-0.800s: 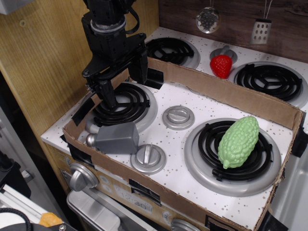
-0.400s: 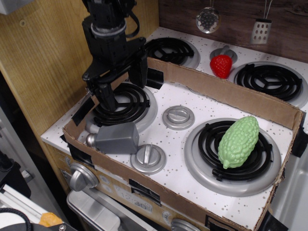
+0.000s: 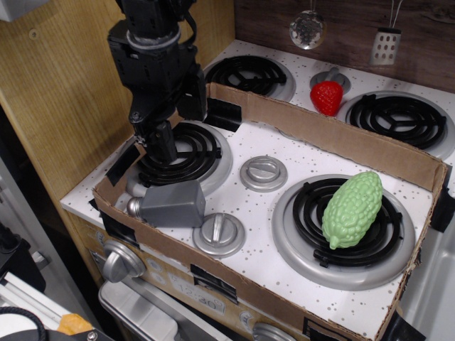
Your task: Right pepper shaker
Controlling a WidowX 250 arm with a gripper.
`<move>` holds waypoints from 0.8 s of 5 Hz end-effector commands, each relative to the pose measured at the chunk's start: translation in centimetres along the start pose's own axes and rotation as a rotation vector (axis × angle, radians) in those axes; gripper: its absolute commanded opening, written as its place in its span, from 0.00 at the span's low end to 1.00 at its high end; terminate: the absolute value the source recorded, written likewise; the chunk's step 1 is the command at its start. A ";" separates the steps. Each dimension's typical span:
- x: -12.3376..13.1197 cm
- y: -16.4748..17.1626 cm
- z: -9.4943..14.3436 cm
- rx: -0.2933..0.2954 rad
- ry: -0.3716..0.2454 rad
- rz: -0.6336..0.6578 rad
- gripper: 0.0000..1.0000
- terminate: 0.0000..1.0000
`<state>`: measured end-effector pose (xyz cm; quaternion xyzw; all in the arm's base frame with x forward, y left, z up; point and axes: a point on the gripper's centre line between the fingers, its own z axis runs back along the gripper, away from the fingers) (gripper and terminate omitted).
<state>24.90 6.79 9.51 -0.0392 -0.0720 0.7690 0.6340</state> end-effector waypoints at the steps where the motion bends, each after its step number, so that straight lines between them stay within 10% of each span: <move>1: 0.8 -0.5 -0.4 0.013 0.043 0.301 1.00 0.00; 4: 1.9 0.6 -3.9 0.091 0.023 0.365 1.00 0.00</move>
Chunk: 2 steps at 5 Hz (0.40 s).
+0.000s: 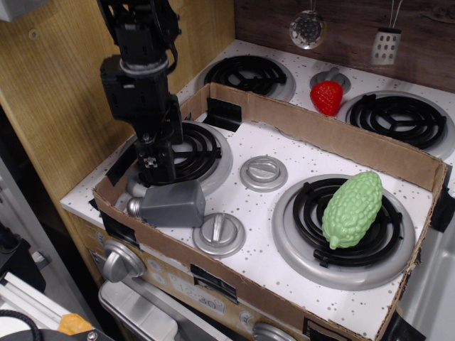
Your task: Right pepper shaker
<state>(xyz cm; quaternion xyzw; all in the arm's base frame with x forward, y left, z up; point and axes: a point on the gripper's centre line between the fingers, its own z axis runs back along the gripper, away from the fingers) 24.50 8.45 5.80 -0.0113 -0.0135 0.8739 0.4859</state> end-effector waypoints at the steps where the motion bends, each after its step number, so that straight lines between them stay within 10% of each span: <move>1: 0.4 0.8 -1.4 -0.045 0.036 0.013 1.00 0.00; 2: 0.7 1.6 -2.3 -0.052 0.058 0.029 1.00 0.00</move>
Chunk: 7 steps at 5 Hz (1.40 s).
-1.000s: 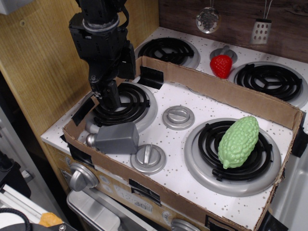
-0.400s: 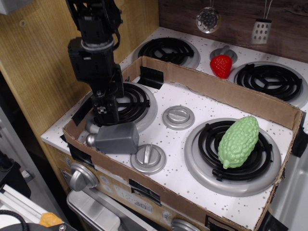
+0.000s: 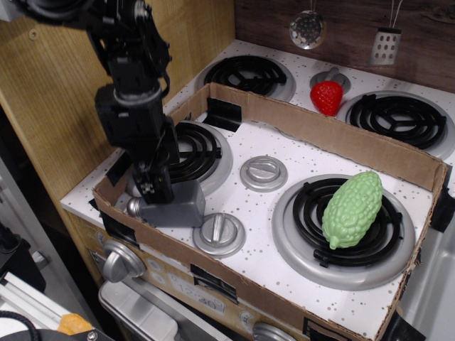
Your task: Right pepper shaker
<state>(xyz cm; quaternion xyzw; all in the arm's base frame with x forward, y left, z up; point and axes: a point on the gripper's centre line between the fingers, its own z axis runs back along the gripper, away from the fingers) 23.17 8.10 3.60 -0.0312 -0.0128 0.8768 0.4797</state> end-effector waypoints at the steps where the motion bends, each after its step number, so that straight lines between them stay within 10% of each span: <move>1: 0.3 0.2 -1.1 -0.035 0.039 0.006 1.00 0.00; 3: 0.4 0.4 -2.7 -0.055 0.084 0.015 1.00 0.00; 4: 0.3 0.7 -2.5 -0.086 0.057 0.018 0.00 0.00; 7: -2.6 0.4 3.0 -0.191 -0.091 -0.064 0.00 0.00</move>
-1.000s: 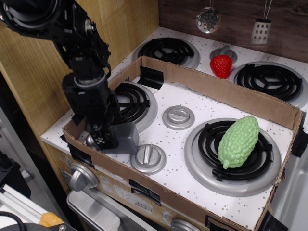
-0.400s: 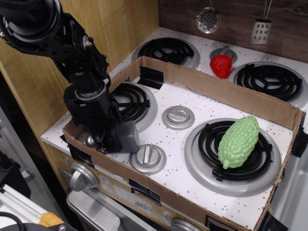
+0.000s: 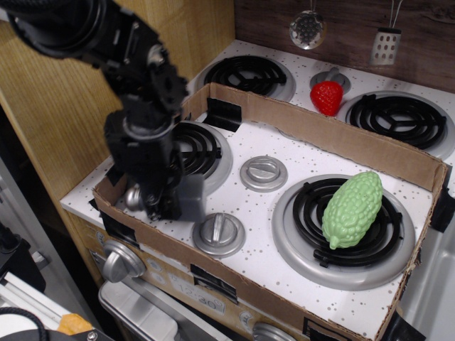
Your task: Right pepper shaker
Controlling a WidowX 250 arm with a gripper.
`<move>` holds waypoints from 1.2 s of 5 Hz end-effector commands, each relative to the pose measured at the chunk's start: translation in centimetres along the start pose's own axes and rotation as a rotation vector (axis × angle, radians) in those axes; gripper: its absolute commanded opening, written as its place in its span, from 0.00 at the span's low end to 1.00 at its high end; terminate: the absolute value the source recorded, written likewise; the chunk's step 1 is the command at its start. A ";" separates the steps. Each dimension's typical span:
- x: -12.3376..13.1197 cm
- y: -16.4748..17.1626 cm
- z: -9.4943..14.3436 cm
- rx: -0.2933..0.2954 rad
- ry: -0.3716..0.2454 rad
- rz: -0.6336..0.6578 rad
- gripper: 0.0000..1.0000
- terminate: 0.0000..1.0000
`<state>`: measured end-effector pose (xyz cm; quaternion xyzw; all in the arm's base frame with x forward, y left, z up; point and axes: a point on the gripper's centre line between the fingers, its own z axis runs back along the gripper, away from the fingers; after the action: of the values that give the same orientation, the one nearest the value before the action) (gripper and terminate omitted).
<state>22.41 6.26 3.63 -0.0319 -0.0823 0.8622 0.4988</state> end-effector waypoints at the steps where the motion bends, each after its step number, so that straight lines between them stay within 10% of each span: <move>1: -2.1 -2.4 4.1 -0.143 -0.099 -0.087 0.00 0.00; 4: -4.7 -5.5 7.7 -0.348 -0.344 -0.198 0.00 0.00; 6: -6.2 -6.1 5.7 -0.418 -0.515 -0.239 0.00 0.00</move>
<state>29.52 3.63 9.34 0.1145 -0.3787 0.7358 0.5496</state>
